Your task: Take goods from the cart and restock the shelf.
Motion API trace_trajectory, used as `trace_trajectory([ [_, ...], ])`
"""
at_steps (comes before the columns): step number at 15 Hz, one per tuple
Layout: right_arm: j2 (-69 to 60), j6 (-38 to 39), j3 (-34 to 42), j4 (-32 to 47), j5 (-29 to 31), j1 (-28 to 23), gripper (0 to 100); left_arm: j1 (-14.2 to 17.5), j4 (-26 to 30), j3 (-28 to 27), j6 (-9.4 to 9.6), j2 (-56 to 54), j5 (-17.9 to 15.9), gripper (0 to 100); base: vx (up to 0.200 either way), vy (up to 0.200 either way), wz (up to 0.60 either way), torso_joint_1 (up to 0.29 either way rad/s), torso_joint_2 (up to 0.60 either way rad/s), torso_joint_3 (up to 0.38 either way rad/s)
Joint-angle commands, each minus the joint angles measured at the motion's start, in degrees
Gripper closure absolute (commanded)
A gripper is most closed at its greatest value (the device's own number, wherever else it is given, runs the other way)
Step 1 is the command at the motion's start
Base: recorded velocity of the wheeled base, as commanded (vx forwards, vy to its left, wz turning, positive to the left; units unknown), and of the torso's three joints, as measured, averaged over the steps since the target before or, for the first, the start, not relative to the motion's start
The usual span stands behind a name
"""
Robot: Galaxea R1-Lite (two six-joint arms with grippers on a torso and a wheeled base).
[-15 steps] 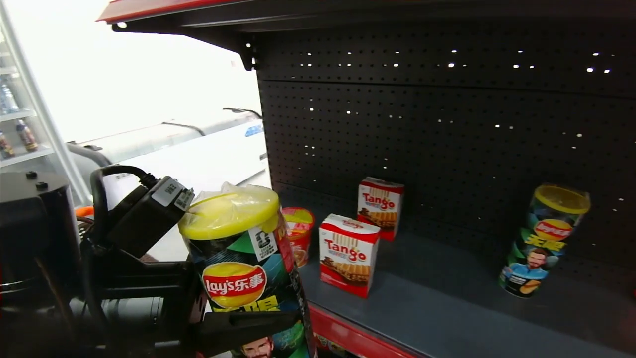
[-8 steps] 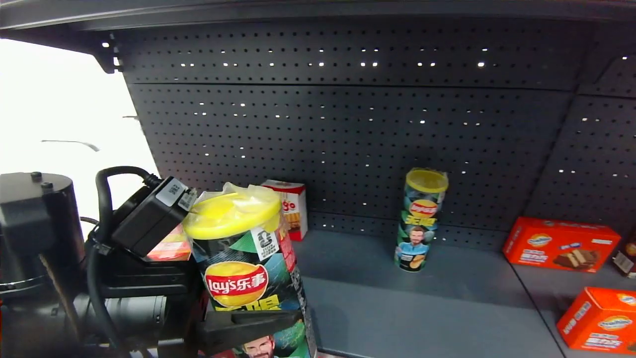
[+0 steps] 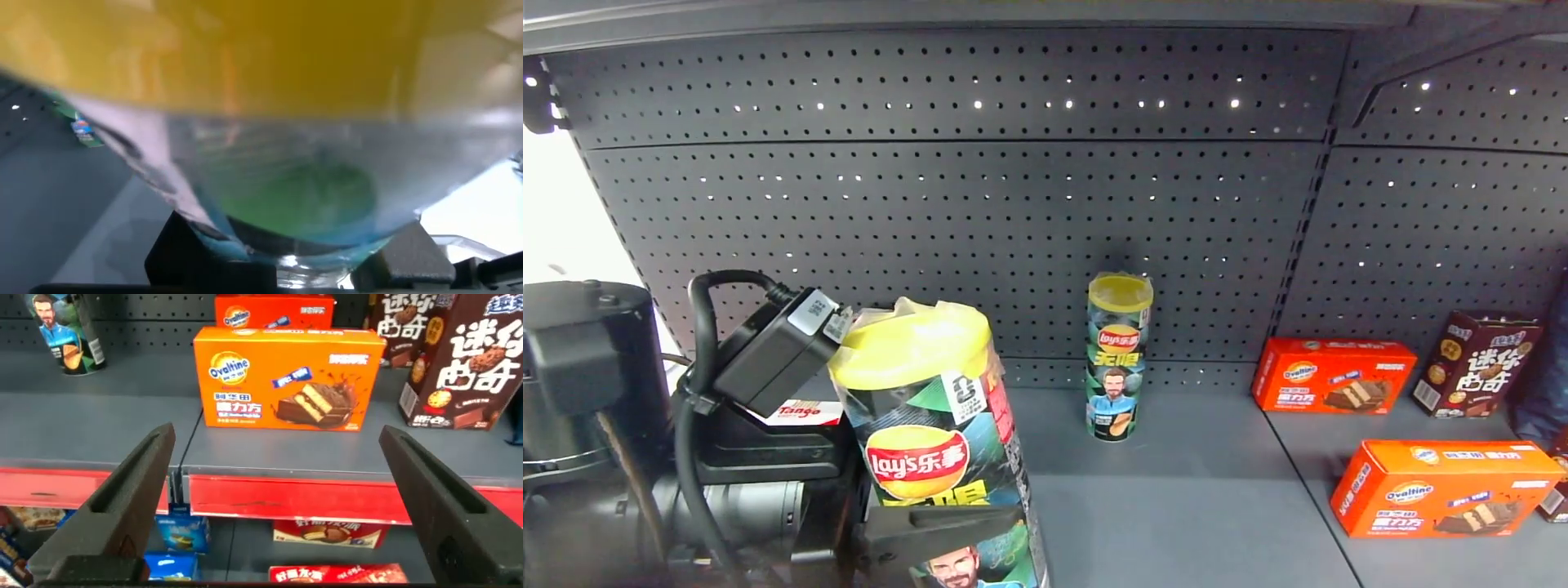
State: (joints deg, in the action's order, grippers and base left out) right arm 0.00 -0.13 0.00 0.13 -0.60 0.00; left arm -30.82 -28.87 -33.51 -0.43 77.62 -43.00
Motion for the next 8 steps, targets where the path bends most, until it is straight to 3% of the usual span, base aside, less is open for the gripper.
trace_trajectory([
  [1, 0.09, -0.04, 0.00, 0.04, -0.02, 0.00, 0, 0.06, 0.04, 0.20, -0.01, 0.17, 0.02, 100, 0.000, 0.000, 0.00, 0.000, 0.00, 0.000],
  [4, 0.70, -0.39, -0.09, 0.22, -0.37, 0.35, 0, -0.12, 0.57, 0.38, -0.01, 0.43, 0.98, 100, 0.000, 0.000, 0.00, 0.000, 0.00, 0.000],
  [7, 2.02, 1.01, -0.26, 0.04, 4.46, -0.88, 0, -1.70, 0.74, 0.55, 0.34, 0.61, 6.17, 100, 0.000, 0.000, 0.00, 0.000, 0.00, 0.000],
  [8, 5.01, 1.72, -7.47, -0.22, 2.71, -0.26, 0, -1.26, 0.74, 0.64, 0.25, 0.69, 6.35, 100, 0.000, 0.000, 0.00, 0.000, 0.00, 0.000],
])
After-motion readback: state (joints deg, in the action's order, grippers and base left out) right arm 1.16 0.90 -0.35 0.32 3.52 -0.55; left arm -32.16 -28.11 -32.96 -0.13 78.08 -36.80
